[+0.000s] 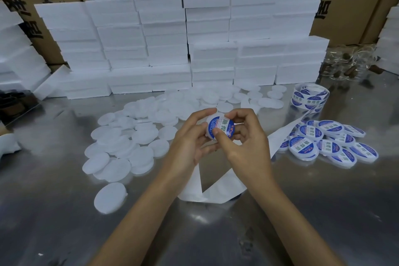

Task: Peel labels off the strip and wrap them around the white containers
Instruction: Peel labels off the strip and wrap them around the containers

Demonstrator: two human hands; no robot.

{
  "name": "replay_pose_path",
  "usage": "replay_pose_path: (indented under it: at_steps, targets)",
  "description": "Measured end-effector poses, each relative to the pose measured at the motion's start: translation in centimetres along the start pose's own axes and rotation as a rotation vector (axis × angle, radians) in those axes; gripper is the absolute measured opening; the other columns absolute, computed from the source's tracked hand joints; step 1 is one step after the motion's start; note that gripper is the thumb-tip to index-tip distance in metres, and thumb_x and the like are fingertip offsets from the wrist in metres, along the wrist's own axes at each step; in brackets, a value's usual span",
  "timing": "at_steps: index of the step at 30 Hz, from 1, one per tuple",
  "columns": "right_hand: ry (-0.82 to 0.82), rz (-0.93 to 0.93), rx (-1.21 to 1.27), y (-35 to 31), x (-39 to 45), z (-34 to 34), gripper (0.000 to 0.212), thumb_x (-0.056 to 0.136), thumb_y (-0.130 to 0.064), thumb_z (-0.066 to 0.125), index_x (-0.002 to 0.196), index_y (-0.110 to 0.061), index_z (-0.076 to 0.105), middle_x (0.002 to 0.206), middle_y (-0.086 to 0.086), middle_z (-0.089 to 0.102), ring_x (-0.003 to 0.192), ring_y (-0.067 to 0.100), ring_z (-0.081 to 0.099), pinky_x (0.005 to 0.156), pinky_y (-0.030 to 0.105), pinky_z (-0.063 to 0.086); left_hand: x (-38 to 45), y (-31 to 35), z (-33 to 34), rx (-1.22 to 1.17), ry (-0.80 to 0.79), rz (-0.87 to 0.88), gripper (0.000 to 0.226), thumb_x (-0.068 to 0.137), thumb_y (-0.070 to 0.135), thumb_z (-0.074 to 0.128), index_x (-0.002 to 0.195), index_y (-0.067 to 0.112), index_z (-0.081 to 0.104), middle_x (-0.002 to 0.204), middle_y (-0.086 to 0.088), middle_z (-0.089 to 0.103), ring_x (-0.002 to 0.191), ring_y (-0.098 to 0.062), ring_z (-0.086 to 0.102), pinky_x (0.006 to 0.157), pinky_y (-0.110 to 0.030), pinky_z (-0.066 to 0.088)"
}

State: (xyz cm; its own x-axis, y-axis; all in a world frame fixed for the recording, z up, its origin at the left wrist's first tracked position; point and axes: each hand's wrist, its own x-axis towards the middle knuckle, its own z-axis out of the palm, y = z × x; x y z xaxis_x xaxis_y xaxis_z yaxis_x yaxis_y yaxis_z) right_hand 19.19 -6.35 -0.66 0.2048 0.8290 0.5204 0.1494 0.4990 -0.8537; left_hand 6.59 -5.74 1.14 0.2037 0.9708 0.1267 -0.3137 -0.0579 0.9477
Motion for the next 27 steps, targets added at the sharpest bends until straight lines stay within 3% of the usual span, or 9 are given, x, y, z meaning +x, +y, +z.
replay_pose_path:
  at_steps: [9,16,20,22,24,27]
  targets:
    - [-0.018,-0.003,-0.117,0.3,-0.3,-0.3,0.03,0.084,-0.013,0.074,0.099,-0.031,0.054,0.096,-0.019,0.062,0.082,0.005,0.061,0.065,0.01,0.043,-0.1,-0.1,-0.1,0.087,-0.009,0.016,0.04,0.098,0.0,0.039,0.12,0.017,0.067,0.112,-0.022,0.071,0.107,-0.03,0.071,0.086,-0.033,0.059]
    - [0.018,-0.073,-0.405,0.6,-0.4,-0.7,0.031,0.082,-0.035,0.076,0.107,-0.038,0.058,0.104,-0.02,0.054,0.102,0.0,0.045,0.071,0.014,0.039,-0.2,0.2,-0.5,0.001,0.003,-0.022,0.039,0.098,-0.002,0.04,0.121,0.012,0.066,0.109,-0.027,0.071,0.102,-0.031,0.073,0.083,-0.032,0.06]
    - [0.028,-0.068,-0.422,0.7,-0.5,-1.0,0.035,0.081,-0.042,0.077,0.112,-0.041,0.061,0.116,-0.015,0.044,0.112,0.002,0.043,0.075,0.016,0.042,-0.3,0.2,-0.3,-0.122,-0.007,-0.066,0.038,0.098,-0.002,0.04,0.126,0.009,0.063,0.111,-0.023,0.072,0.106,-0.034,0.072,0.086,-0.036,0.06]
    - [0.035,-0.073,-0.409,0.7,-0.7,-0.8,0.044,0.083,-0.043,0.075,0.121,-0.043,0.054,0.118,-0.015,0.043,0.11,0.004,0.047,0.077,0.024,0.048,-0.3,0.3,-0.2,-0.198,-0.001,-0.086,0.036,0.099,-0.001,0.042,0.128,0.008,0.062,0.115,-0.022,0.072,0.107,-0.035,0.071,0.086,-0.037,0.06]
    - [0.046,-0.046,-0.392,0.5,-0.7,-0.9,0.064,0.079,-0.052,0.074,0.133,-0.046,0.04,0.116,-0.019,0.043,0.103,-0.001,0.05,0.072,0.022,0.047,-0.3,0.5,-0.2,-0.264,0.017,-0.107,0.036,0.098,0.0,0.044,0.129,0.008,0.061,0.118,-0.023,0.07,0.105,-0.035,0.071,0.086,-0.039,0.06]
    - [0.036,0.049,-0.399,0.5,-0.6,-1.2,0.077,0.064,-0.076,0.068,0.127,-0.047,0.036,0.11,-0.023,0.044,0.096,-0.005,0.05,0.065,0.022,0.04,-0.4,0.5,-0.1,-0.315,0.017,-0.131,0.035,0.098,0.001,0.046,0.13,0.007,0.06,0.118,-0.024,0.07,0.104,-0.037,0.071,0.092,-0.045,0.058]
